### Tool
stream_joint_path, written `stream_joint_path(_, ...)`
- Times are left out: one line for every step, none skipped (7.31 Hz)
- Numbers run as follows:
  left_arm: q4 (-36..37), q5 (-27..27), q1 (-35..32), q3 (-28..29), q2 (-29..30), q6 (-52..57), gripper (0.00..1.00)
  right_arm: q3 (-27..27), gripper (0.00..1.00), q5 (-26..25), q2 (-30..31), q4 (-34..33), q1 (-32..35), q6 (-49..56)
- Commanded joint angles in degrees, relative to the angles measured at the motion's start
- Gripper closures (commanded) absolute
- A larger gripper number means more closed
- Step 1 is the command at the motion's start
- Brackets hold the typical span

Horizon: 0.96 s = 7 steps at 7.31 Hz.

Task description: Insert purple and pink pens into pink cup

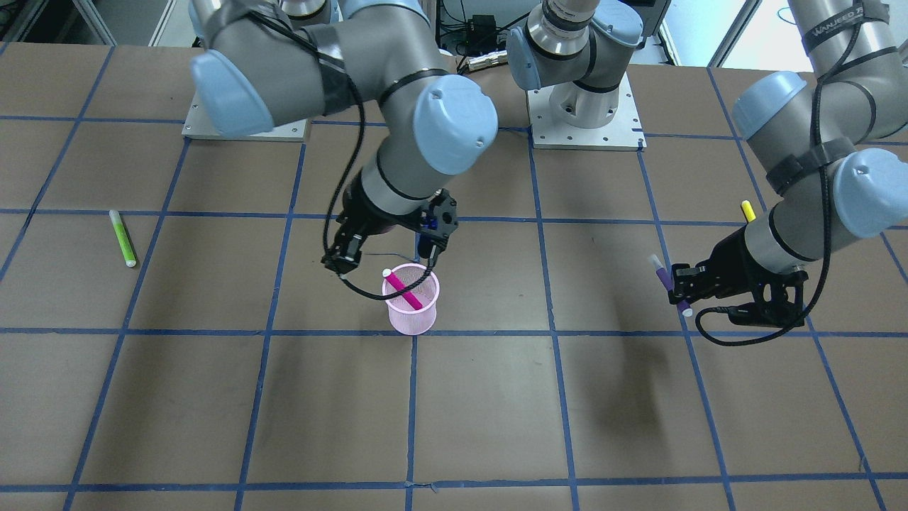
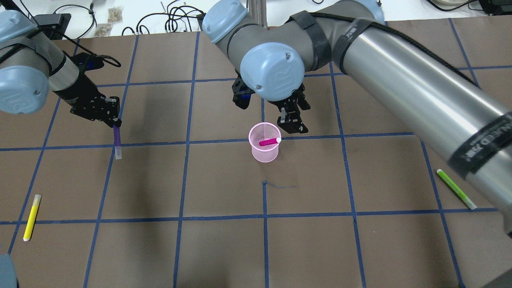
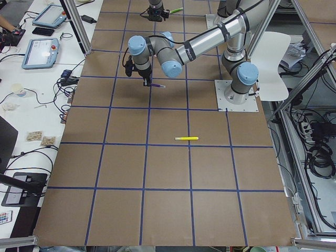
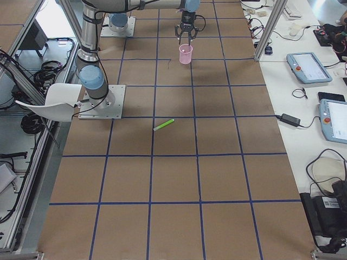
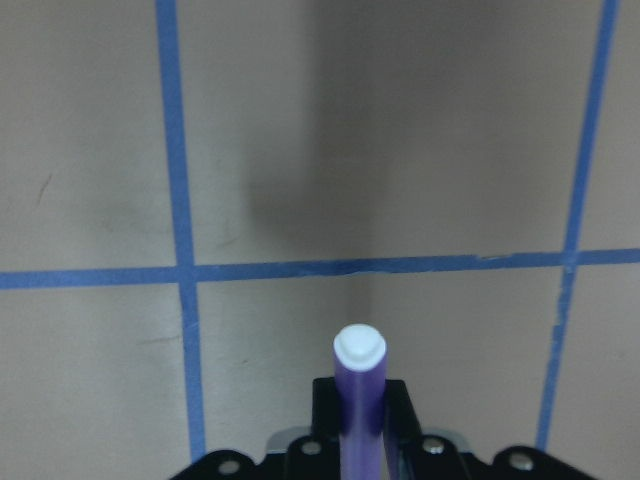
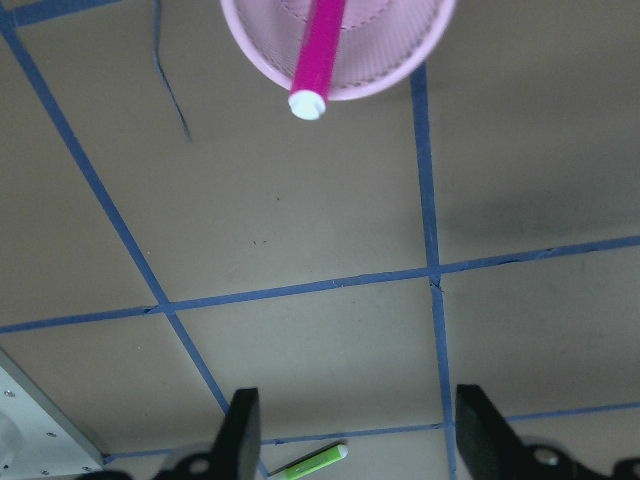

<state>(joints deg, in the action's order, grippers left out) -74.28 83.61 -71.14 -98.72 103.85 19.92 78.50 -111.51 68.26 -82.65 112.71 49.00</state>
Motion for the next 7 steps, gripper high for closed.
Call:
stream_joint_path(-0.1,-2.4,-3.2,-0.4,-3.5,-3.0,1.0,0.8,0.0,10.0,7.3,0.3,-12.7,-12.1)
stream_joint_path(0.2,-6.6,-4.8,-0.4,-5.6,-6.4,1.0,1.3,0.0,13.6,9.7,0.2,-17.6,-18.1)
stream_joint_path(0.0,-7.1,-6.4,-0.8,-7.2,-8.0,1.0,1.3,0.0,16.8,12.0,0.4,-20.5,-26.3)
stream_joint_path(0.8,-6.9,-9.3,-0.9,-8.1,-12.6,1.0,2.0,0.0,17.1,12.6,-0.1,-21.5,-38.0)
stream_joint_path(4.8,-6.8,-14.2,-0.5,-8.1,-22.0,1.0,3.6,0.0,18.8,13.2,-0.7,-21.7,-47.9)
stream_joint_path(12.9,-6.5,-19.7,-0.9,-6.7,-32.2,1.0,4.1,0.0,21.8,13.4,-4.9,-21.5,-52.1)
stream_joint_path(14.7,-6.4,-24.5,-0.9,-5.9,-42.0,1.0,4.2,0.0,22.1,13.6,-5.2,-22.0,-52.4)
